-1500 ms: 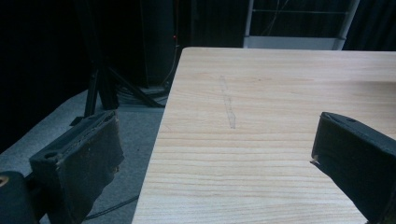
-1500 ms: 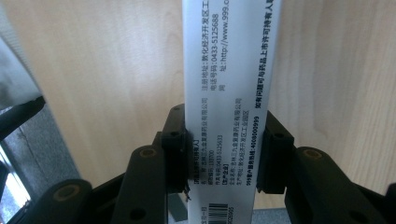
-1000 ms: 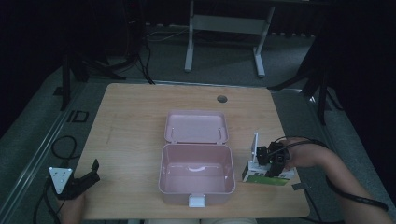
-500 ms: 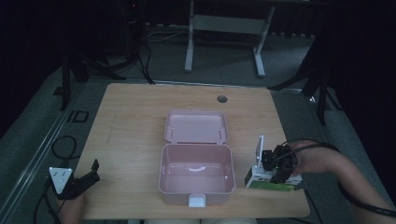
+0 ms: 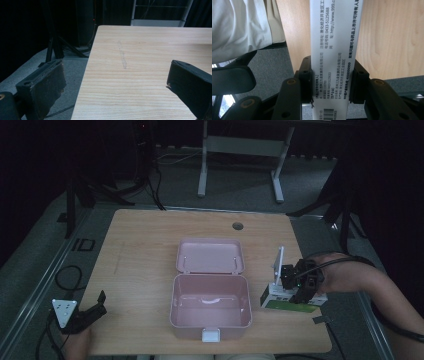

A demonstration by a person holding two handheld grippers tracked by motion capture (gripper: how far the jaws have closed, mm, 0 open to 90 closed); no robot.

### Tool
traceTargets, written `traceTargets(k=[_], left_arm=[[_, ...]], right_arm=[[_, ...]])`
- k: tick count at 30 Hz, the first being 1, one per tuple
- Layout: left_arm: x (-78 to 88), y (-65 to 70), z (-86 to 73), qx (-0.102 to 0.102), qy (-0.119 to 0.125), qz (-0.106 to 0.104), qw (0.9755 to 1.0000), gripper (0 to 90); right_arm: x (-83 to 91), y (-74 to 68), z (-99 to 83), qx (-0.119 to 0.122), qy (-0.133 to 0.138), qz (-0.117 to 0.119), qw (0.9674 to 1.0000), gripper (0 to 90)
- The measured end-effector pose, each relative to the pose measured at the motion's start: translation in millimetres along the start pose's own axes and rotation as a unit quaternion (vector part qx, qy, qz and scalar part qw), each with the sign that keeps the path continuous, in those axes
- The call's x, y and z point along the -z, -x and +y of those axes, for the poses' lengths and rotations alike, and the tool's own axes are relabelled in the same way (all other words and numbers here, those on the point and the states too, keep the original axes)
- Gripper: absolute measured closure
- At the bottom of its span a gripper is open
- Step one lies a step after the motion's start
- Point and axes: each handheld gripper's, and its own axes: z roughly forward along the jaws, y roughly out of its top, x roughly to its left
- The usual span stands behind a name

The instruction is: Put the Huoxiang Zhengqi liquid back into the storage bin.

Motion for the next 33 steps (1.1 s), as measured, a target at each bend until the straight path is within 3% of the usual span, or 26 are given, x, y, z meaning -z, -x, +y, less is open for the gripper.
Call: traceTargets(k=[12,33], left_arm=[[0.0,0.3,0.0,-0.001,0.0,0.0,1.0,2.1],[0.2,0.1,-0.1,-0.002,0.0,-0.001,1.0,2.1]], right_arm=[[31.4,0.3,25.2,0.008,0.001,-0.004,1.0,61.9],[44.1,-6.6,89.6,0.049,0.013,-0.002,0.9987,61.9]])
